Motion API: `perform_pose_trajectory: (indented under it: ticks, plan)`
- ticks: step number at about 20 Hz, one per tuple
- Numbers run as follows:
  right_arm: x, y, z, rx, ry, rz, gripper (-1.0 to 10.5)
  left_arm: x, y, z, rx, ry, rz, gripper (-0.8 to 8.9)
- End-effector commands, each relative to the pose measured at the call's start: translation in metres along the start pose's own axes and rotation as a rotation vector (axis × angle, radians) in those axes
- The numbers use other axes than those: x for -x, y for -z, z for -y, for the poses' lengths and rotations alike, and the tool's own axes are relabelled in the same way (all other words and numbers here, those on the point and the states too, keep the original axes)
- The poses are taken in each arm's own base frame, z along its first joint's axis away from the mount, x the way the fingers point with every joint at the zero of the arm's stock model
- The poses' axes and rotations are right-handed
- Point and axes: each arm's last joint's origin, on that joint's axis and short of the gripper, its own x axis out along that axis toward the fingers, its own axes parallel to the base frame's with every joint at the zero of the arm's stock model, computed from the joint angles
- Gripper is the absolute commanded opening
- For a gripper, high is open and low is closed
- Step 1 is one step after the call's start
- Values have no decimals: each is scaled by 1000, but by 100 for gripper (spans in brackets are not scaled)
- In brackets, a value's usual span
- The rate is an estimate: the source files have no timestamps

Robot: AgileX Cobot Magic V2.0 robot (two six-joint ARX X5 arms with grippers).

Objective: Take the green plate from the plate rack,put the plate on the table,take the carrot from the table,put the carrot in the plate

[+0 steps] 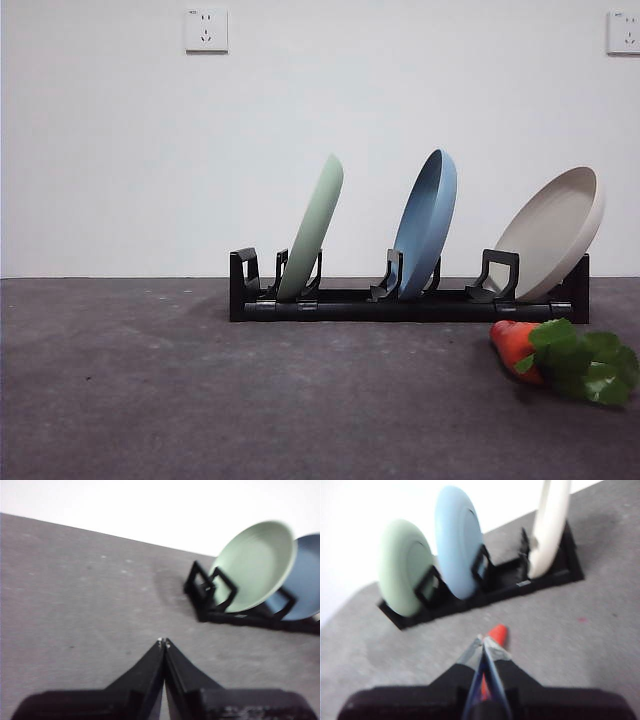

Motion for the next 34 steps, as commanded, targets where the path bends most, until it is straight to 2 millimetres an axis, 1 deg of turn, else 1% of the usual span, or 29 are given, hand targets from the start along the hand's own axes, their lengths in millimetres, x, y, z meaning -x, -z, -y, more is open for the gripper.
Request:
perform_pose_trajectory:
  ticks: [1, 5, 8, 12, 15, 21, 25, 29, 32, 34]
  plan:
    - [6, -20, -11, -34, -26, 50, -12, 6, -16, 6, 77, 45, 37, -6]
    - [13, -47, -25, -29, -49, 30, -12, 15, -39, 16, 71, 97, 50, -6]
    - [15, -67, -37, 11, -82, -46, -12, 22, -59, 24, 66, 141, 41, -6]
    - [14, -94, -50, 59, -112, -180, -12, 29, -85, 36, 56, 199, -13, -6]
    - [11, -115, -59, 108, -108, -289, -12, 30, -103, 43, 23, 253, -90, -6]
    - [0, -150, -71, 177, -92, -515, -12, 24, -128, 54, -16, 361, -258, -6]
    - [-8, -163, -76, 202, -96, -663, -12, 18, -141, 59, -35, 423, -368, -6]
    - [-16, -166, -77, 182, -98, -789, -12, 15, -153, 63, -66, 459, -477, -7]
    - [-19, -164, -77, 189, -105, -816, -10, 14, -160, 64, -74, 456, -508, -5]
    - [-19, -164, -77, 188, -104, -813, 54, 14, -161, 65, -76, 454, -504, 5]
